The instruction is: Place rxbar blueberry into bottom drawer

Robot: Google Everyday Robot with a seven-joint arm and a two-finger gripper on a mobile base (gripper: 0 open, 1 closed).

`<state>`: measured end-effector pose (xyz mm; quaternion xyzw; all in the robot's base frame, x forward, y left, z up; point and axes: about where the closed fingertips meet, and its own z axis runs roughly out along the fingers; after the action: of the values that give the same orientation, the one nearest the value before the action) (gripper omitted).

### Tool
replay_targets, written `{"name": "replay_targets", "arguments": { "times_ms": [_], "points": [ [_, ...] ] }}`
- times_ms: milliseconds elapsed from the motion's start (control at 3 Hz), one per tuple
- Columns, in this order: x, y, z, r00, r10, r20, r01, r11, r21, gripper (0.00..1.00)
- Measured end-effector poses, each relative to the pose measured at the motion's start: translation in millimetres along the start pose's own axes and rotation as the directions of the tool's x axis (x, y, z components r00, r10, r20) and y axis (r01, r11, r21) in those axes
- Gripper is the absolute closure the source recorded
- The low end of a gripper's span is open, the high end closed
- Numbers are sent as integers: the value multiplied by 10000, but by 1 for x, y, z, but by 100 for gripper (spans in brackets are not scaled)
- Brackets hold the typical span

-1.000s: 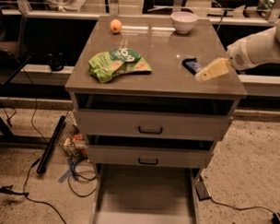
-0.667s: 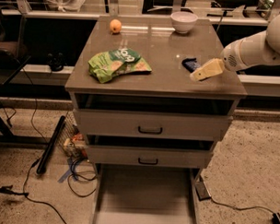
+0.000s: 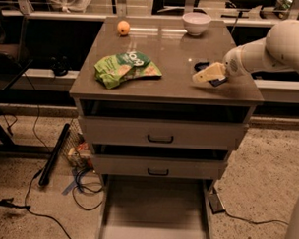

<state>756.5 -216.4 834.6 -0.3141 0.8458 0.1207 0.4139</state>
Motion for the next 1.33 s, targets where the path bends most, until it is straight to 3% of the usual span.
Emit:
{"name": "replay_targets", "arguments": {
  "times_ms": [1000, 1333],
  "points": [
    [-1, 1, 26, 9986, 518, 107, -517, 9986, -129, 85],
    [-2, 1, 26, 9986, 518, 107, -517, 9986, -130, 100]
  ]
}}
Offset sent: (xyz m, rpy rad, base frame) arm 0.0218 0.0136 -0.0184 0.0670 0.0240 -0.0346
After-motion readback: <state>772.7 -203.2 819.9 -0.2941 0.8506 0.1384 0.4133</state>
